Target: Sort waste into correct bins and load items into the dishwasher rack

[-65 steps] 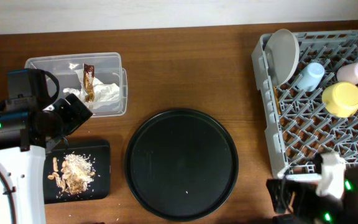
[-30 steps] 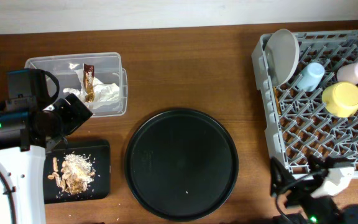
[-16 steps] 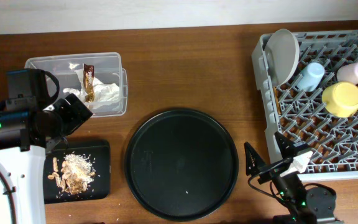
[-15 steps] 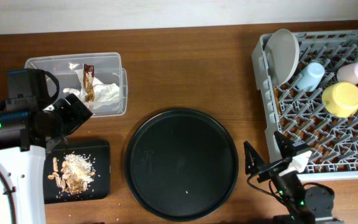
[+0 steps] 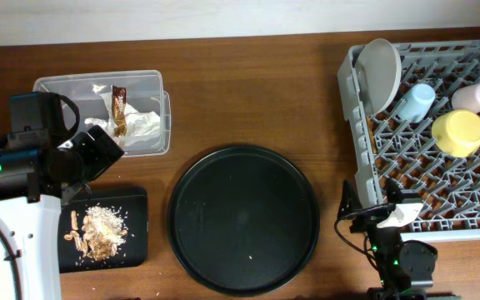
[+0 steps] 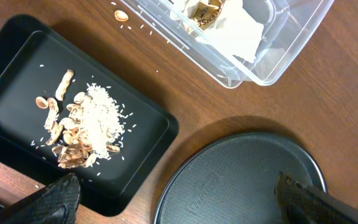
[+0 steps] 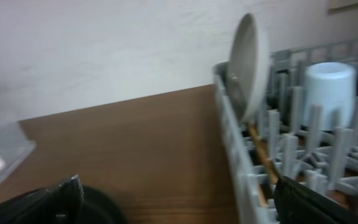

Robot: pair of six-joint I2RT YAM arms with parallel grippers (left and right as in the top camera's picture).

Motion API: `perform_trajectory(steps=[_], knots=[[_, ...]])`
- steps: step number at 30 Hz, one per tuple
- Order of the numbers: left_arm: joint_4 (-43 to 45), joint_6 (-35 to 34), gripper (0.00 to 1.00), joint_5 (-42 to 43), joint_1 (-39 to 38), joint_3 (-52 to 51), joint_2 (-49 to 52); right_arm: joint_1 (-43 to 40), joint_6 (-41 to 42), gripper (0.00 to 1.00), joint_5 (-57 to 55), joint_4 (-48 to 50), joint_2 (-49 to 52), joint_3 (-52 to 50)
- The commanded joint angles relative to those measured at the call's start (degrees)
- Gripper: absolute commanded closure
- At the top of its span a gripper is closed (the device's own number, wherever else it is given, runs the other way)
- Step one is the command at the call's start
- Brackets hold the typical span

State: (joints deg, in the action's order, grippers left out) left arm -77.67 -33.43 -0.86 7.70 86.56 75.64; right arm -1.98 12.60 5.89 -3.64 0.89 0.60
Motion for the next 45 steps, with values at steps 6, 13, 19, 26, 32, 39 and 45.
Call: perform_trajectory(steps=[6,13,19,26,32,39,45], knots=[[0.0,0.7,0.01,0.0,0.3,0.2,0.0,-0.8,-10.9,0.01,-1.7,-0.6,-0.7,-0.3],[0.0,0.7,0.01,0.0,0.3,0.2,0.0,-0.8,-10.9,0.01,-2.0,-0.6,-0.7,-0.3],[0.0,0.7,0.01,0.0,0.3,0.2,0.0,-0.8,-10.9,0.01,-2.1,-0.5,-0.7,-0.3],[0.0,0.7,0.01,0.0,0.3,0.2,0.0,-0.8,-10.9,0.01,-2.1,-0.5,-0.6,-0.3],[0.0,0.7,0.01,0.0,0.3,0.2,0.0,-0.8,-10.9,0.01,-2.1,-0.5,-0.6,-0.3],[0.0,0.7,0.01,0.0,0.3,0.2,0.0,-0.8,-10.9,0.01,-2.1,-0.5,-0.6,-0.3],[0.0,0.7,0.01,0.0,0.3,0.2,0.0,-0.8,-10.9,0.01,-2.1,-0.5,-0.6,-0.3]])
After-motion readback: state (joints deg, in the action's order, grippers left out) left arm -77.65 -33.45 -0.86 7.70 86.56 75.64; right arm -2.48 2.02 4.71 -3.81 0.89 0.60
